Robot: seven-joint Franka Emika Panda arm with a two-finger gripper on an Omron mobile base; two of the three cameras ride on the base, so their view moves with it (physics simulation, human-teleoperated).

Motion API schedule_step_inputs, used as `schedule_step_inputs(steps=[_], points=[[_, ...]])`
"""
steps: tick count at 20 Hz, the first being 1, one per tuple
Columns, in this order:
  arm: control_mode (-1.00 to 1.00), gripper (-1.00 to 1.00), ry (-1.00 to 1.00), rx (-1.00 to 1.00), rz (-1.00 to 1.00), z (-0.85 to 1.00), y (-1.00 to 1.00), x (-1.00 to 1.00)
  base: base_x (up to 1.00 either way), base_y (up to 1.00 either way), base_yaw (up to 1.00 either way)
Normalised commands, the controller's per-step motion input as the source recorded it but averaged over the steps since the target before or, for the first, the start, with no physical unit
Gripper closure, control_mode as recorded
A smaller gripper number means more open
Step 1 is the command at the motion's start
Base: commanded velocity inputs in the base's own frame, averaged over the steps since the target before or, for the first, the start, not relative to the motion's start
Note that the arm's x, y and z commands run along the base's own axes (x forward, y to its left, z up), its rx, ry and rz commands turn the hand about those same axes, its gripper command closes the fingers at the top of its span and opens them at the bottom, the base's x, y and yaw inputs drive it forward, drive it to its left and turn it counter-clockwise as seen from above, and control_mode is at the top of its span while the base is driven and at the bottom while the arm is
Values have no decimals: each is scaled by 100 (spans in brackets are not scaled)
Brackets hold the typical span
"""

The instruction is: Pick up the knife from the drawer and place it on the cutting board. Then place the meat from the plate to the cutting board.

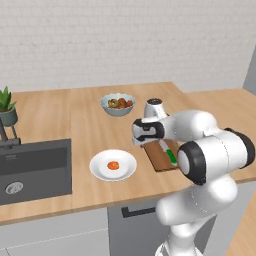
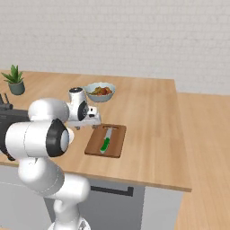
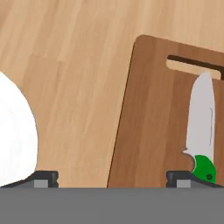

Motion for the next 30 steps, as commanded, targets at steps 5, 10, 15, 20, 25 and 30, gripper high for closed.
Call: schedule_step_inputs(steps=[5, 10, 15, 20, 25, 30], points=[[-100, -100, 0, -1, 66, -6, 100, -5, 0, 0, 0], [-100, -100, 1, 0, 61, 0, 100, 8, 0, 0, 0], [-100, -100, 5, -8, 39, -24, 89, 7, 0, 0, 0], [-100, -100, 11, -18, 13, -23, 52, -1, 0, 0, 0], [-100, -100, 0, -12, 3, -21, -3, 0, 0, 0, 0], [-100, -100, 6, -7, 0, -11, -23, 0, 0, 0, 0]])
